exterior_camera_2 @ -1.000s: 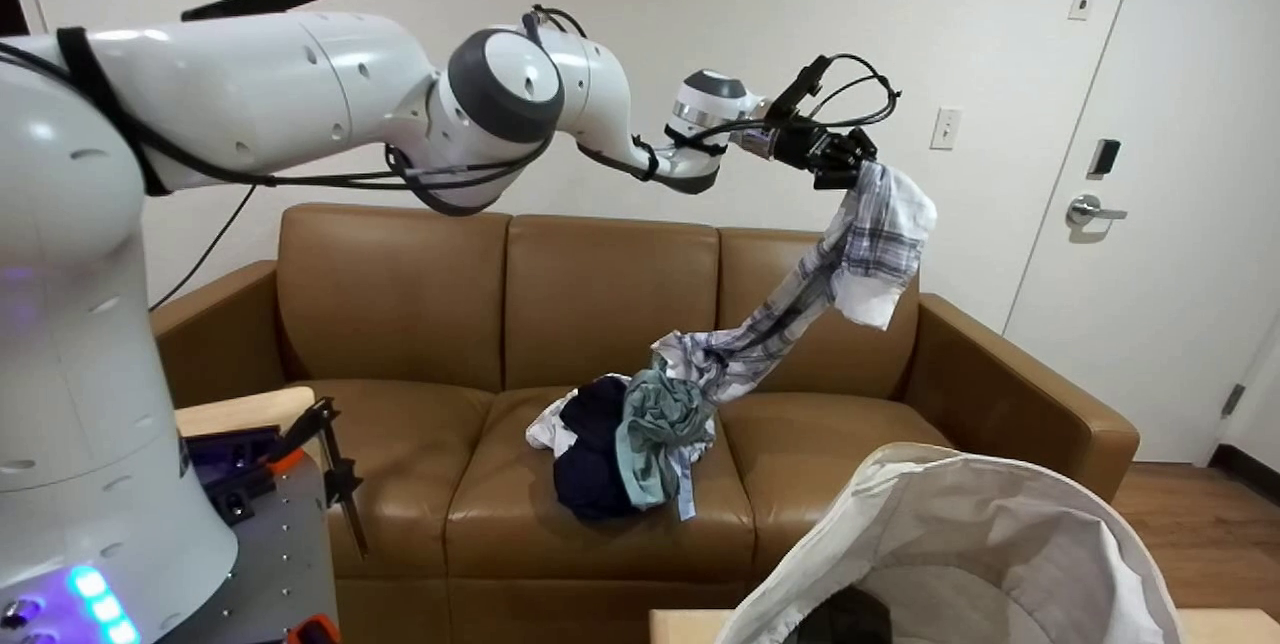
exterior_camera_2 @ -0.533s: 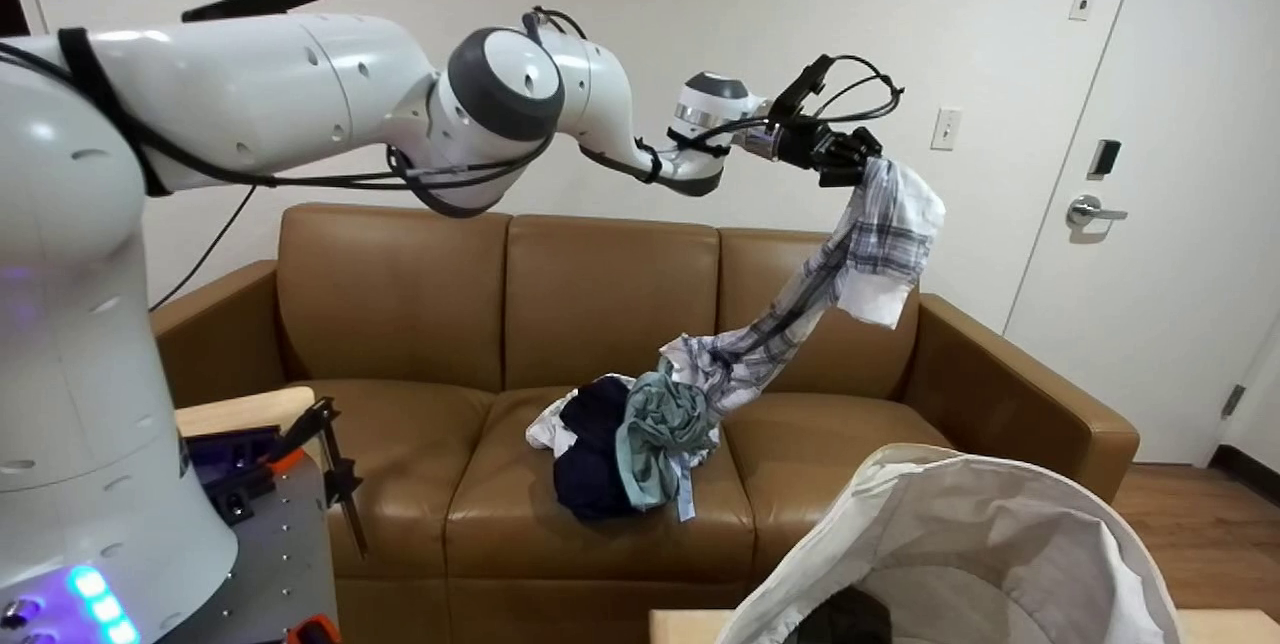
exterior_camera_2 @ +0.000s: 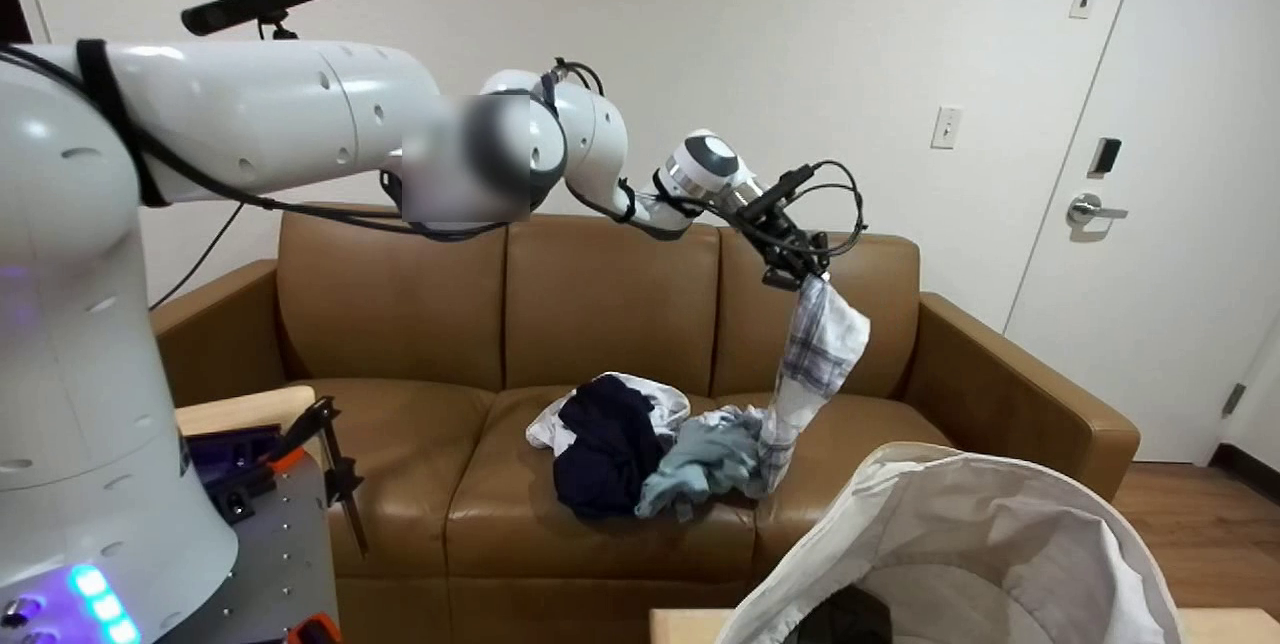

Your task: Put the black cloth in the laundry bag

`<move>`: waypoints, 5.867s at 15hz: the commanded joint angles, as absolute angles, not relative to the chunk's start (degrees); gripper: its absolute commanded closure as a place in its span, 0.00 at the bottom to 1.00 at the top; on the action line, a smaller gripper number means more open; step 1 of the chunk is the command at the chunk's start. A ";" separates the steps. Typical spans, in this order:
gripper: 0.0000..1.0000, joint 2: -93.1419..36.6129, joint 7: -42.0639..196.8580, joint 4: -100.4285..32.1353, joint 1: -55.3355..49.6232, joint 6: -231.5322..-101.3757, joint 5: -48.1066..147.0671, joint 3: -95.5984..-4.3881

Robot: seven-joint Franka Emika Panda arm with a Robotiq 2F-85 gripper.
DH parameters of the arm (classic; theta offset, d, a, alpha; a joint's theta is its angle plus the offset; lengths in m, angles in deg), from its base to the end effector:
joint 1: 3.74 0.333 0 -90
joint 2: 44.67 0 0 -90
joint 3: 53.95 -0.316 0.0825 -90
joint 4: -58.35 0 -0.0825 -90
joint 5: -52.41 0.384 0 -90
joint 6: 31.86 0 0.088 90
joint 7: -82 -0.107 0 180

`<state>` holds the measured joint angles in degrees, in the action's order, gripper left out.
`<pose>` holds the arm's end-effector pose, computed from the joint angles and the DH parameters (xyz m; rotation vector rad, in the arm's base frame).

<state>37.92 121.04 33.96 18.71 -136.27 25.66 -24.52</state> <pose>0.7984 0.1471 0.2098 1.8562 1.1708 -0.2722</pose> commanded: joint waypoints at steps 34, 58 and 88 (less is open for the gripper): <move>0.91 40.77 71.73 26.26 24.05 -160.10 28.57 -40.19; 0.46 41.38 18.28 6.86 29.00 -204.90 9.69 -36.36; 0.00 28.05 63.68 -10.21 21.18 -180.33 13.33 -67.47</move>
<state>28.06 63.69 -10.22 21.17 -180.37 13.33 -67.46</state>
